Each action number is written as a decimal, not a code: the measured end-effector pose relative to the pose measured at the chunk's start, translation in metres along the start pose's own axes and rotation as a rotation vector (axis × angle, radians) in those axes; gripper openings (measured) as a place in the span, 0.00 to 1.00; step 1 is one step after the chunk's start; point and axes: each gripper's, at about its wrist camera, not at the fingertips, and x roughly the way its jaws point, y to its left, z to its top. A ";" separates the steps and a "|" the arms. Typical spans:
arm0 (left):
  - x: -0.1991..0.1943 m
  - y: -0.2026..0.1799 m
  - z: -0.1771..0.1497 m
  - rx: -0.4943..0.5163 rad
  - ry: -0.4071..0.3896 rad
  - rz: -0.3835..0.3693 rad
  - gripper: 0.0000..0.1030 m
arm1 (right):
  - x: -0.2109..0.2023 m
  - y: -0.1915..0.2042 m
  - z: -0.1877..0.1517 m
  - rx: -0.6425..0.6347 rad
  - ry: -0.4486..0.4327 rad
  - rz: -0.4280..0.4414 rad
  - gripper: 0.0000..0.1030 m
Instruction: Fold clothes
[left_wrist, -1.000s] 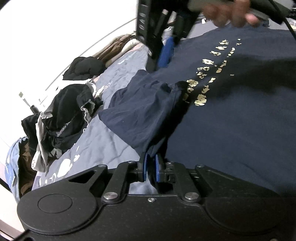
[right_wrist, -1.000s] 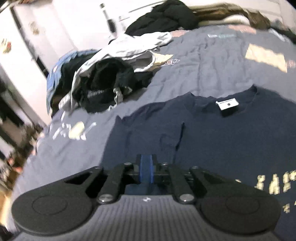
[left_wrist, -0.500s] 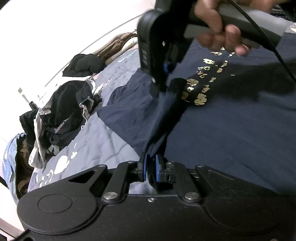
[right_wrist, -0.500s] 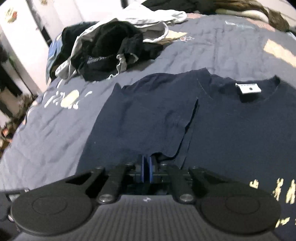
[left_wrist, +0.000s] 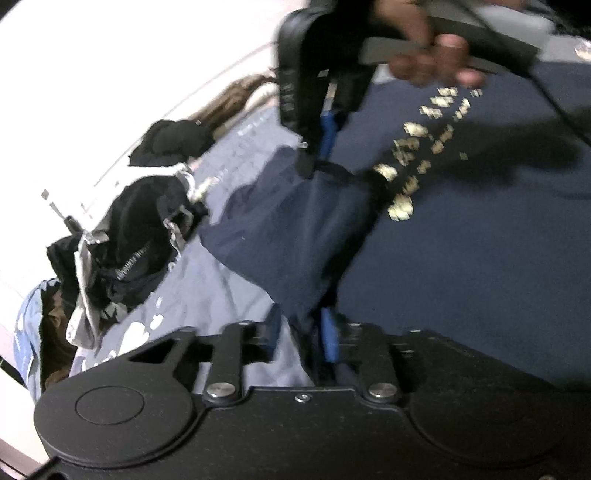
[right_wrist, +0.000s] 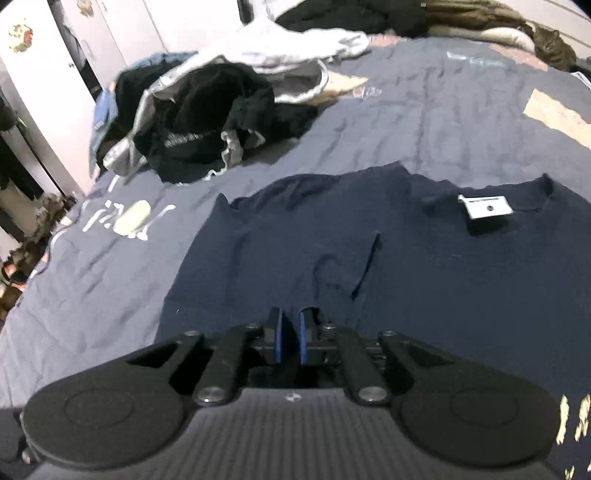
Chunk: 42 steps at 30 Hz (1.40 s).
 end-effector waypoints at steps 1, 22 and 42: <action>-0.001 0.000 0.001 0.000 -0.005 0.004 0.37 | -0.007 -0.001 -0.004 0.003 -0.017 0.006 0.12; -0.002 0.000 0.002 0.034 0.026 -0.089 0.15 | -0.026 0.023 -0.055 -0.158 0.050 -0.082 0.03; 0.005 0.001 0.009 -0.109 0.049 -0.130 0.18 | -0.003 0.032 -0.050 -0.196 0.078 -0.091 0.06</action>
